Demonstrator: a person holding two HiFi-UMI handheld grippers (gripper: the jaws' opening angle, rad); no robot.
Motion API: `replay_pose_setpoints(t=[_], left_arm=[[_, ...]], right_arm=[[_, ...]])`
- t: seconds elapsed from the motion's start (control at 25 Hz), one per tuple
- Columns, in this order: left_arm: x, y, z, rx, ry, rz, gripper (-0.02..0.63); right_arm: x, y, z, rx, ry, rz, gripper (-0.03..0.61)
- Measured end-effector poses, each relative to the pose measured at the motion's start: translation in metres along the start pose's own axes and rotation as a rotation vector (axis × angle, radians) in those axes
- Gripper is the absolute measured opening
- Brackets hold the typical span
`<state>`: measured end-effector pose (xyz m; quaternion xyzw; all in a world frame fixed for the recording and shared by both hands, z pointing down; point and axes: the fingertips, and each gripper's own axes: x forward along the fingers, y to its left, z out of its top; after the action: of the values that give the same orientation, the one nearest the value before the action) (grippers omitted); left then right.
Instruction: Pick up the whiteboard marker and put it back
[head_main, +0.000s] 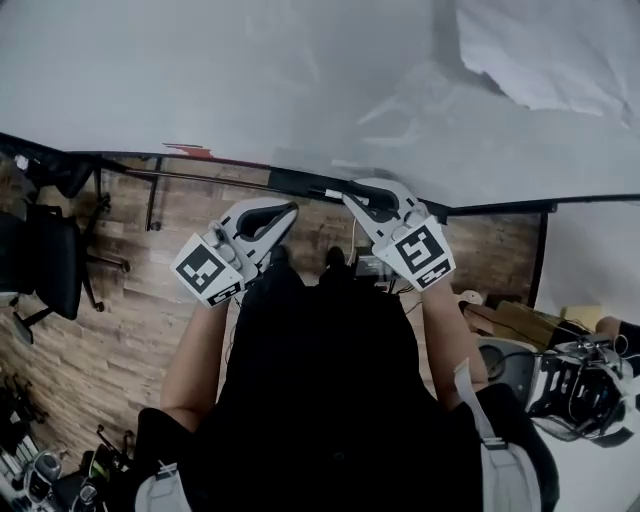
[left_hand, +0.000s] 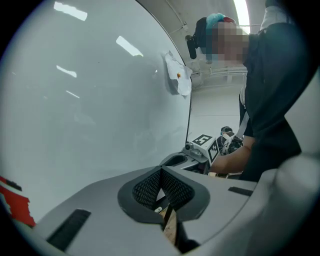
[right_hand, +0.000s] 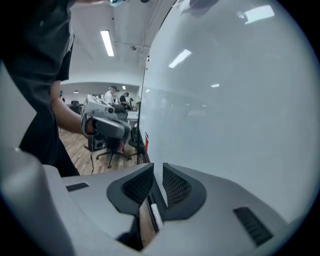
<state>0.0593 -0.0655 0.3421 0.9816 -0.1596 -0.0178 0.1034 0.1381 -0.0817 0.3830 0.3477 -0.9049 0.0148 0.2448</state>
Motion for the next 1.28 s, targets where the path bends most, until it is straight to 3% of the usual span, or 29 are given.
replay_pose_setpoints(t=[0.32, 0.6, 0.8, 1.0, 1.28], left_arm=[[0.006, -0.028, 0.04, 0.035, -0.014, -0.187, 0.012], [-0.006, -0.046, 0.068, 0.048, -0.017, -0.323, 0.011], [-0.011, -0.06, 0.081, 0.038, -0.028, -0.369, 0.011], [-0.015, -0.084, 0.073, 0.016, -0.004, -0.396, 0.011], [-0.032, -0.127, 0.055, -0.036, 0.001, -0.384, 0.011]], right_arm=[[-0.039, 0.023, 0.07, 0.161, -0.243, 0.002, 0.032], [-0.063, 0.051, 0.096, 0.311, -0.401, -0.027, 0.02], [-0.087, 0.068, 0.103, 0.373, -0.505, -0.015, 0.018], [-0.123, 0.079, 0.093, 0.362, -0.572, -0.041, 0.018], [-0.167, 0.106, 0.076, 0.393, -0.597, -0.063, 0.018]])
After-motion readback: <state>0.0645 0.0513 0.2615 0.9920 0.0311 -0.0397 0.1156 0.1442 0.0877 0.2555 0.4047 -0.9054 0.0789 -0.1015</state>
